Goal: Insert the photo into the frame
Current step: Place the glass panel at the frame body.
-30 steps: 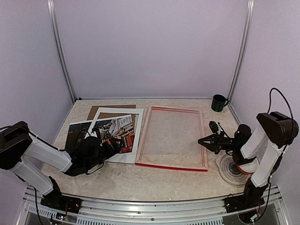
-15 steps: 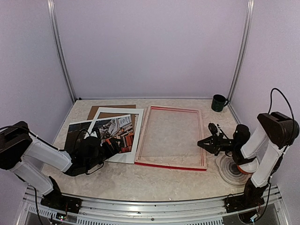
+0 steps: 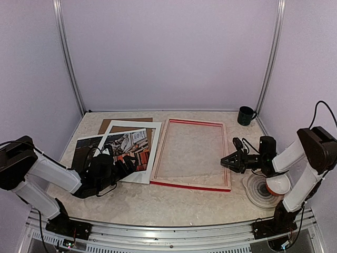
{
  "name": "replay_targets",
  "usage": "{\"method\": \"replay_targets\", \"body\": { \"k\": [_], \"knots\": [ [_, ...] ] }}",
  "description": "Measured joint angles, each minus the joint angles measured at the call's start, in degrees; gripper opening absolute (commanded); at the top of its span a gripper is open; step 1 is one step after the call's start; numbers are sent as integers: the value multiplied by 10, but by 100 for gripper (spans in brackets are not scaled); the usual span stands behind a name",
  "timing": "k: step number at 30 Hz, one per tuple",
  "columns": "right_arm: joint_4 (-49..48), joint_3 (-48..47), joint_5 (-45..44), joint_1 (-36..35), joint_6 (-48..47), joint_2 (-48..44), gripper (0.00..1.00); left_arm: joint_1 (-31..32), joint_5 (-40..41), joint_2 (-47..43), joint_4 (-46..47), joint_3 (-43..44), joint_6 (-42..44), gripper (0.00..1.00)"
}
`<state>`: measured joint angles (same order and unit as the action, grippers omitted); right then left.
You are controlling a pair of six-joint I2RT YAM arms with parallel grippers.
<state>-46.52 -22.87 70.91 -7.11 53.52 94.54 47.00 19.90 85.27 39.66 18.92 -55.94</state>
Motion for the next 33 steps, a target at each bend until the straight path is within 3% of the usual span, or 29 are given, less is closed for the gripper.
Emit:
{"method": "replay_targets", "body": {
  "k": [4,9,11,22,33],
  "knots": [
    [19,-2,-5,0,-21,2,35,0,0,0,0,0,-1,99],
    [57,-15,-14,0,-52,3,55,0,0,3,0,0,-2,99],
    [86,-25,-23,0,-74,3,58,0,0,4,0,0,-2,99],
    [180,-61,-82,0,-137,3,63,4,0,4,0,0,-2,99],
    [201,-119,-117,0,-152,48,57,6,0,4,-3,4,-2,99]
  ]
}}
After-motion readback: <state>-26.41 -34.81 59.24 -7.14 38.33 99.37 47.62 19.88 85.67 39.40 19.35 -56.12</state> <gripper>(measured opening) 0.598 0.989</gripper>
